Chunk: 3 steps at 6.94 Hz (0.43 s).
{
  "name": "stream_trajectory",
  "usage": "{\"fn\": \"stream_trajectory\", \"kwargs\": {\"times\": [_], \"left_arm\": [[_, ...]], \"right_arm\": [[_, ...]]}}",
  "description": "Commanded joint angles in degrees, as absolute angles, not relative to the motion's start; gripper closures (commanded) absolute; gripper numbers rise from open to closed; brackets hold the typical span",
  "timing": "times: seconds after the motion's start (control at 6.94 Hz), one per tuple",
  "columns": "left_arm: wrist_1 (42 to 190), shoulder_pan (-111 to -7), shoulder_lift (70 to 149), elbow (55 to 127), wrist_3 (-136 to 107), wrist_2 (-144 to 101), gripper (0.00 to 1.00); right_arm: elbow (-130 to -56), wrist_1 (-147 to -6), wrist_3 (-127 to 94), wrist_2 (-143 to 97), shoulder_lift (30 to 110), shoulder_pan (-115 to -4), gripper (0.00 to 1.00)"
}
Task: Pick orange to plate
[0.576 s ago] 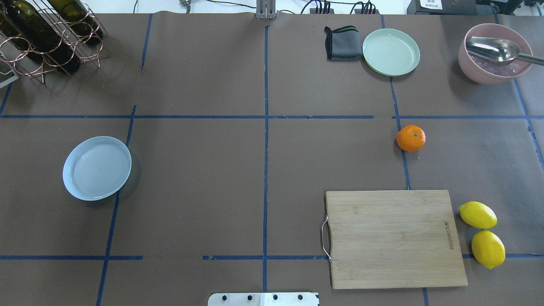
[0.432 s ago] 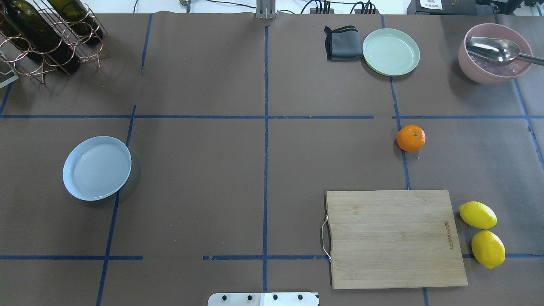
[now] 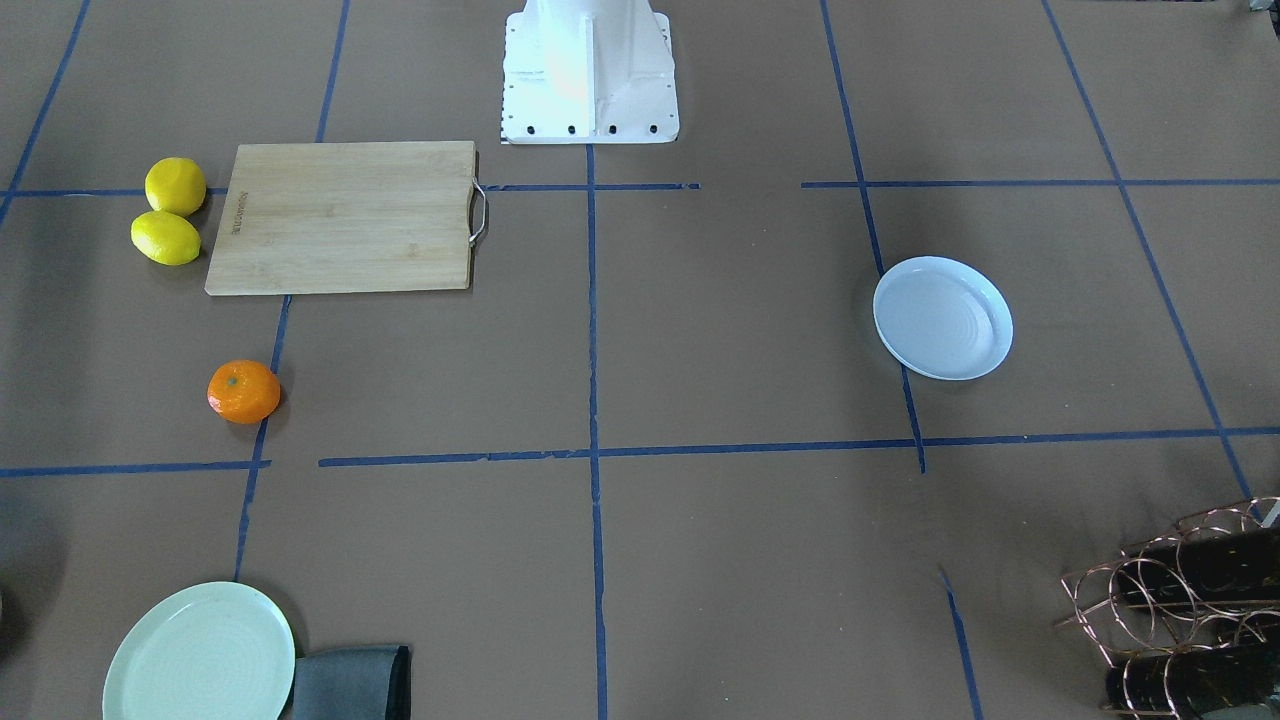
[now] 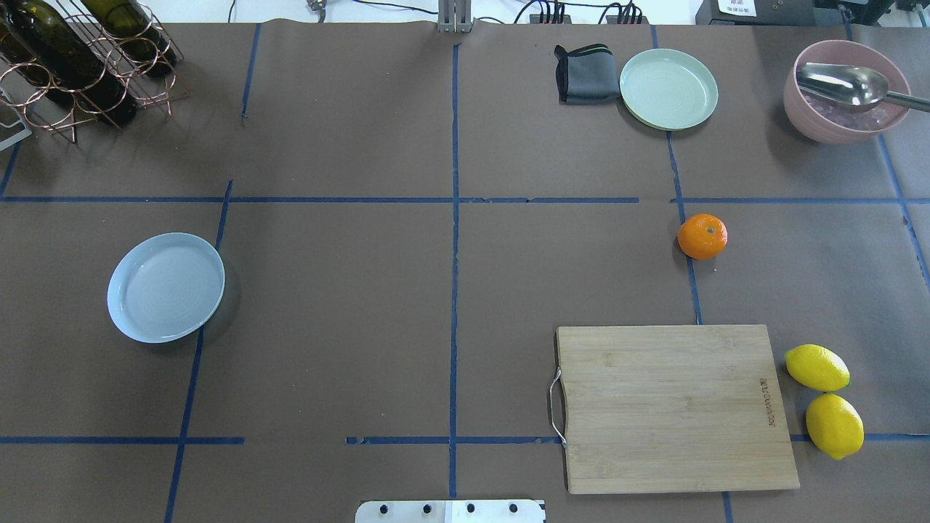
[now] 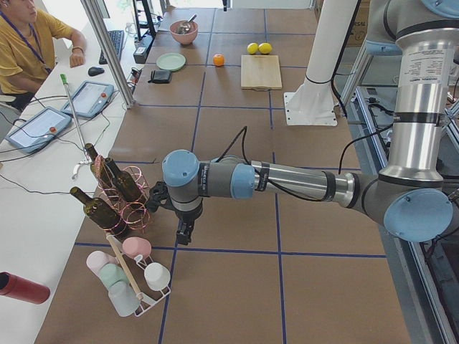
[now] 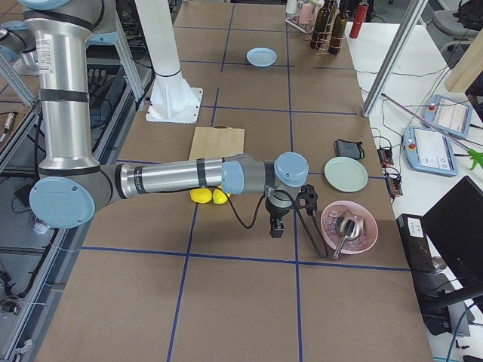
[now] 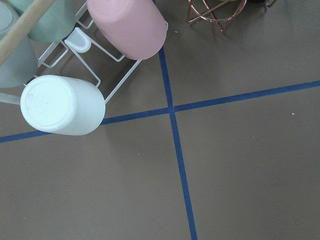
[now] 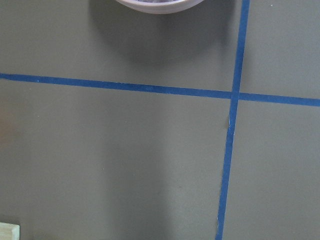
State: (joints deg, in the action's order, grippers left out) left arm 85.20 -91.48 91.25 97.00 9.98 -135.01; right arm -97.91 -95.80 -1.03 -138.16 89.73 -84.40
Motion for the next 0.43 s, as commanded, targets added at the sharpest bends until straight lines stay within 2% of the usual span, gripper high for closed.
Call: {"fn": "stream_trajectory", "kwargs": {"times": [0.0,0.14,0.29], "left_arm": [[85.69,-91.14,91.49,97.39,10.01,-134.56,0.00],[86.04,-91.06,90.89,97.90,10.28,-135.26,0.00],[92.74,-87.84,91.23,97.56,9.76,-137.79,0.00]], "right_arm": [[-98.09,-95.80,-1.05,-138.25,89.65,-84.29,0.00],[-98.17,-95.71,-1.05,-138.25,89.65,-84.20,0.00],[-98.35,-95.71,-1.05,-138.25,89.65,-84.20,0.00]]}}
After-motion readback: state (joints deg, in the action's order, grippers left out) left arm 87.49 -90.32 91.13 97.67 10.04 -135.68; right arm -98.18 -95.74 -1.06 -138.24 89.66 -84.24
